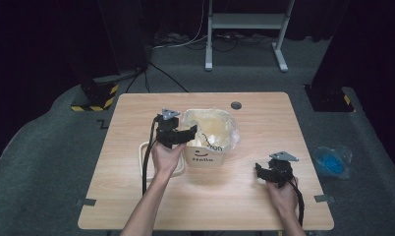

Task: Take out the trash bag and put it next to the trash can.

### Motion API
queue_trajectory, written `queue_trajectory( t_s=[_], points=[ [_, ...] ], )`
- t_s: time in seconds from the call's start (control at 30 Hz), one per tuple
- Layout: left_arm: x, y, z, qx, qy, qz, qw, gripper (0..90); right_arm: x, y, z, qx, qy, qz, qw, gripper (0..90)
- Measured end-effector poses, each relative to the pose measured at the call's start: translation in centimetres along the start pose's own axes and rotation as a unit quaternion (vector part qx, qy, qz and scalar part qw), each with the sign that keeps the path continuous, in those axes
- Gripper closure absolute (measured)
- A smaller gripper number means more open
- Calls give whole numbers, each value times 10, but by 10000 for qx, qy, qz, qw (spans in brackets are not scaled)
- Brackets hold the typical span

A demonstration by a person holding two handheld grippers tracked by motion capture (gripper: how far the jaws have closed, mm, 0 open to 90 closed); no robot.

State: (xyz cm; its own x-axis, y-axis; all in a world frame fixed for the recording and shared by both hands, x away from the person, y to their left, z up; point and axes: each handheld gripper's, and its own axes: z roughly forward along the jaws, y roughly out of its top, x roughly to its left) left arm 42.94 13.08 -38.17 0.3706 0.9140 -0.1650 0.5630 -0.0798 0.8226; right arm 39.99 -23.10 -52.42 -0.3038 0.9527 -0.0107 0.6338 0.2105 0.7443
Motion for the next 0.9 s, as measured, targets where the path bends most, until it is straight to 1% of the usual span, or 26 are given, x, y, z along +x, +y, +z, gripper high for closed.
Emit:
queue_trajectory(
  t_s=[0.4,0.53,0.7,0.9],
  points=[
    [-6,2,4,56,-94,30,9999,281,0,0,0,-1,-1,-1,10000,260],
    [-9,4,5,79,-111,101,9999,285,0,0,0,-1,1,0,10000,260],
    [-13,7,8,102,-207,124,9997,288,0,0,0,-1,1,-1,10000,260],
    [-18,7,13,165,-199,173,9995,292,0,0,0,-6,27,-12,10000,261]
  ],
)
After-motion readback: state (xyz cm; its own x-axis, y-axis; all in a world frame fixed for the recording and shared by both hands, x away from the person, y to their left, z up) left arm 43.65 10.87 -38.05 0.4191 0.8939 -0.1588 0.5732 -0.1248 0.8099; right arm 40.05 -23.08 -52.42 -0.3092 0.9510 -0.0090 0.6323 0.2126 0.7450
